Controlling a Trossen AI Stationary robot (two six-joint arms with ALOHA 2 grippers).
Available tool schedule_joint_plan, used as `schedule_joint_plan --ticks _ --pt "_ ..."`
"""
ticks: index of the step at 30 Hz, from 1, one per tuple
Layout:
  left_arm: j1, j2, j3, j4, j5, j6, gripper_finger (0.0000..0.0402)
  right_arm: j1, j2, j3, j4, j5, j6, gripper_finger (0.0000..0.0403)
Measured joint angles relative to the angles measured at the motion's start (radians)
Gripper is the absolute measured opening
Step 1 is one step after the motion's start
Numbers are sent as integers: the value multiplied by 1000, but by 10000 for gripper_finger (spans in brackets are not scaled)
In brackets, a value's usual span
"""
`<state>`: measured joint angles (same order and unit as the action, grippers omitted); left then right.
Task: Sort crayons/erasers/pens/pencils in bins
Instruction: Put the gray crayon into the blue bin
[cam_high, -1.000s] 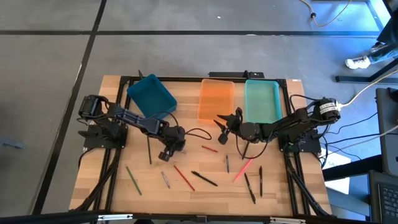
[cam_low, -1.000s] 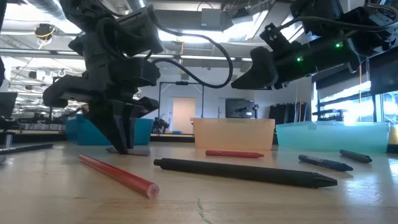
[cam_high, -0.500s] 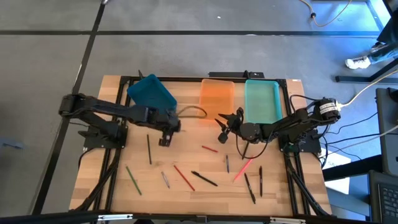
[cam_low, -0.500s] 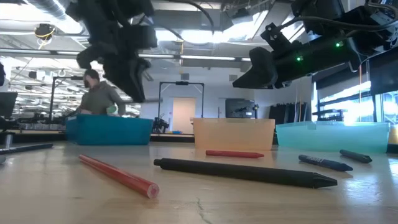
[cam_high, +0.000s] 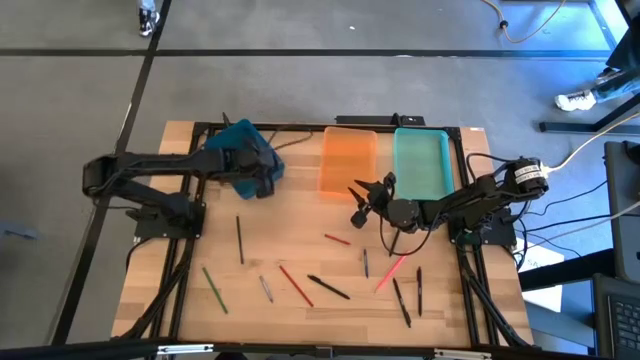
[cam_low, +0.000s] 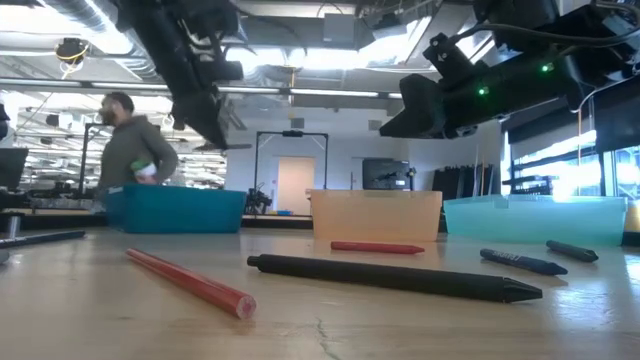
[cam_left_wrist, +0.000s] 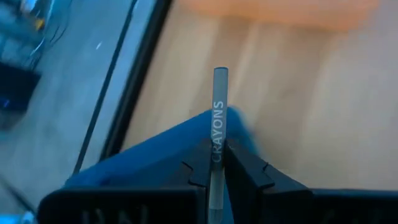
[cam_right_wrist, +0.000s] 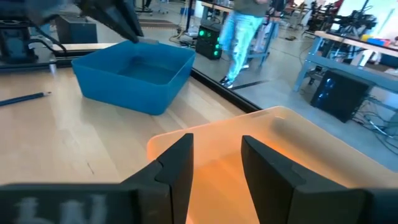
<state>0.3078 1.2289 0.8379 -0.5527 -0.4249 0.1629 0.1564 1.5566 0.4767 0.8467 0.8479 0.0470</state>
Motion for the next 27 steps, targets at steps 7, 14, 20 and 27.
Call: schedule_joint_plan --ticks 7,14,20,27 --pt "160 0 0 -20 17 -42 27 2 0 0 -4 7 4 139" --pt "299 14 -8 -83 68 -164 27 6 0 0 -5 7 42 139" --pt "397 51 -71 -69 120 -218 27 19 0 0 9 6 50 139" --pt "461 136 -96 -42 125 -239 27 36 0 0 25 6 45 139"
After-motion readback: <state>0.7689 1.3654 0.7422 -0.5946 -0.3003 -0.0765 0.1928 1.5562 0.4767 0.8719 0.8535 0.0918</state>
